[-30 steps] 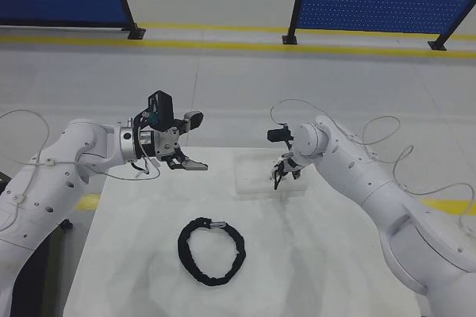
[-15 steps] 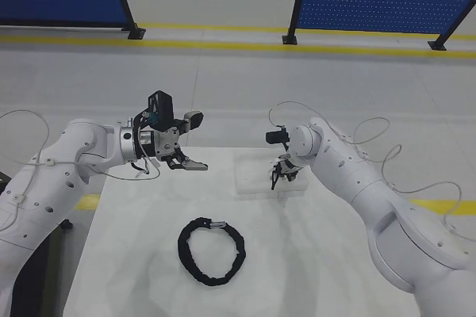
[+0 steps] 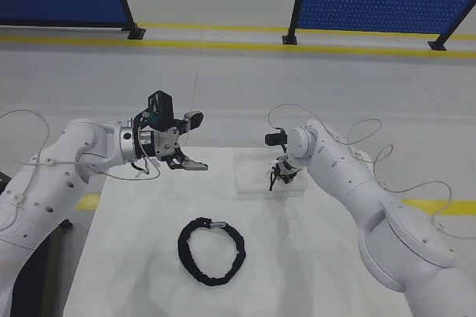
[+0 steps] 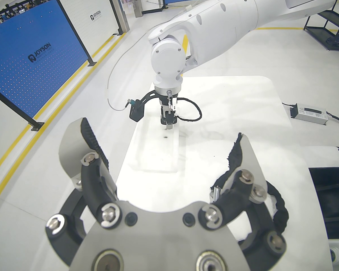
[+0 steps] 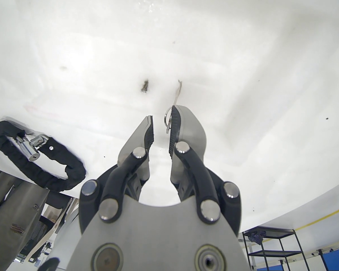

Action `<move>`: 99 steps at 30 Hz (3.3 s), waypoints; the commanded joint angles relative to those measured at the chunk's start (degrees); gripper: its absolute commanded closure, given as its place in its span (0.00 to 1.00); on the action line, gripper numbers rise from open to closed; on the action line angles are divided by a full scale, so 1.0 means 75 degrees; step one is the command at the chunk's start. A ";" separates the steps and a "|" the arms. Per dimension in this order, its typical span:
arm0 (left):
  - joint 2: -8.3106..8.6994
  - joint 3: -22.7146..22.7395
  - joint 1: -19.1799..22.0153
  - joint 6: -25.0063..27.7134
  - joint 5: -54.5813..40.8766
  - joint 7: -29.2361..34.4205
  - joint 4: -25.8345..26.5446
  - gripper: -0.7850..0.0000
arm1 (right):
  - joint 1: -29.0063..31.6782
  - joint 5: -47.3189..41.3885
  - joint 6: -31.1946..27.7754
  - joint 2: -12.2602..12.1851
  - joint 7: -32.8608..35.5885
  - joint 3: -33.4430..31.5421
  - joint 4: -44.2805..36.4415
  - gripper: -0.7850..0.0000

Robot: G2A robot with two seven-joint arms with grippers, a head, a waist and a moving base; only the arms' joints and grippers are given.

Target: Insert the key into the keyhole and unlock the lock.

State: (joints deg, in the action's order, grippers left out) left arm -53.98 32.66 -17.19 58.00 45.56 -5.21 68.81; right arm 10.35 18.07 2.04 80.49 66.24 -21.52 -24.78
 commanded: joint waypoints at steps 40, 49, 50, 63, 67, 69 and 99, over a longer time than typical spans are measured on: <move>0.0000 0.0000 0.0000 0.0000 0.0000 0.0000 0.0000 0.00 | -0.0386 0.0824 -0.0364 0.0816 0.0137 -0.0165 0.1370 1.00; 0.0000 0.0000 0.0000 0.0000 0.0000 0.0000 0.0000 0.00 | -0.0675 0.0845 -0.0539 0.0772 0.0429 -0.0334 0.1650 1.00; 0.0000 0.0000 0.0000 0.0000 0.0000 0.0000 0.0000 0.00 | -0.0688 0.0938 -0.0454 0.0770 0.0418 -0.0312 0.1669 1.00; 0.0000 0.0000 0.0000 0.0000 0.0000 0.0000 0.0000 0.00 | -0.0587 0.2229 -0.0027 0.0925 0.1557 0.0151 0.1708 1.00; 0.0000 0.0000 0.0000 0.0000 0.0000 0.0000 0.0000 0.00 | -0.0695 0.2163 -0.0269 0.0951 0.1881 0.0078 0.1818 1.00; 0.0000 0.0000 0.0000 0.0000 0.0000 0.0000 0.0000 0.00 | -0.0792 0.2120 -0.0367 0.0956 0.2083 0.0034 0.1876 1.00; 0.0000 0.0000 0.0000 0.0000 0.0000 0.0000 0.0000 0.00 | -0.1117 -0.0699 -0.0645 0.0420 0.1877 -0.1643 0.2373 1.00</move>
State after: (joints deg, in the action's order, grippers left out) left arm -53.98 32.66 -17.19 58.00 45.56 -5.21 68.81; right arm 1.91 13.05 -2.59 83.75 80.07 -33.67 -6.73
